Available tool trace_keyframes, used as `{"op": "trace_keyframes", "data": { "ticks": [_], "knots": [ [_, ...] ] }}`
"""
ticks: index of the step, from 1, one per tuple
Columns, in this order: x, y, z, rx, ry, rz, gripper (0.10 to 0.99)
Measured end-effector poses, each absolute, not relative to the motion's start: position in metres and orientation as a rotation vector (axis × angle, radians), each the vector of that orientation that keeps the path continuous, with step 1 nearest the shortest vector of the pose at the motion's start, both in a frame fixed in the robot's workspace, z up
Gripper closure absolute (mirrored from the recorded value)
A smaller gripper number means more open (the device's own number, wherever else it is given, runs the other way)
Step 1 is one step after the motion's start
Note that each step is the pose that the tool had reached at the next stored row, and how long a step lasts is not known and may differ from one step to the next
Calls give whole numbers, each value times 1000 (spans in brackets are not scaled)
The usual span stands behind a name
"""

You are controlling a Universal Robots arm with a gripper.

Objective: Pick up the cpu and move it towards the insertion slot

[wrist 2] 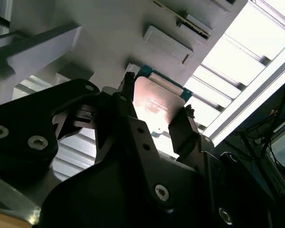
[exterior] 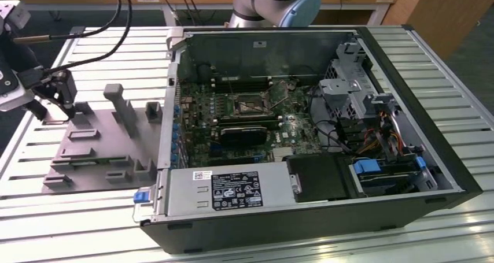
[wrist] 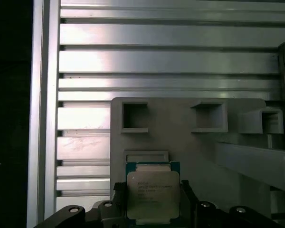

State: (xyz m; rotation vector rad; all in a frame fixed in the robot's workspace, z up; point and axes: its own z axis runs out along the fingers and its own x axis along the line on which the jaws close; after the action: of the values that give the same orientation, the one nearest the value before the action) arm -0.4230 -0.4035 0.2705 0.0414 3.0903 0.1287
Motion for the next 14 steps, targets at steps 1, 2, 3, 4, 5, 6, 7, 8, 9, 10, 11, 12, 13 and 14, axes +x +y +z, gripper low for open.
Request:
{"op": "trace_keyframes", "data": {
  "ticks": [1,2,3,4,5,6,7,8,9,10,11,12,13,14],
  "knots": [
    [-423,-404,273,41,3090,129,549],
    [-423,-404,275,41,3090,129,549],
    [-423,-404,277,41,3090,129,549],
    [-423,-404,280,41,3090,129,549],
    [-423,-404,282,41,3090,129,549],
    [-423,-404,285,41,3090,129,549],
    [-423,-404,288,41,3090,129,549],
    [-423,-404,291,41,3090,129,549],
    [-423,-404,293,41,3090,129,549],
    [-423,-404,296,41,3090,129,549],
    [-423,-404,299,41,3090,129,549],
    [-423,-404,301,41,3090,129,549],
    [-423,-404,304,41,3090,129,549],
    [-423,-404,307,41,3090,129,549]
  ]
}}
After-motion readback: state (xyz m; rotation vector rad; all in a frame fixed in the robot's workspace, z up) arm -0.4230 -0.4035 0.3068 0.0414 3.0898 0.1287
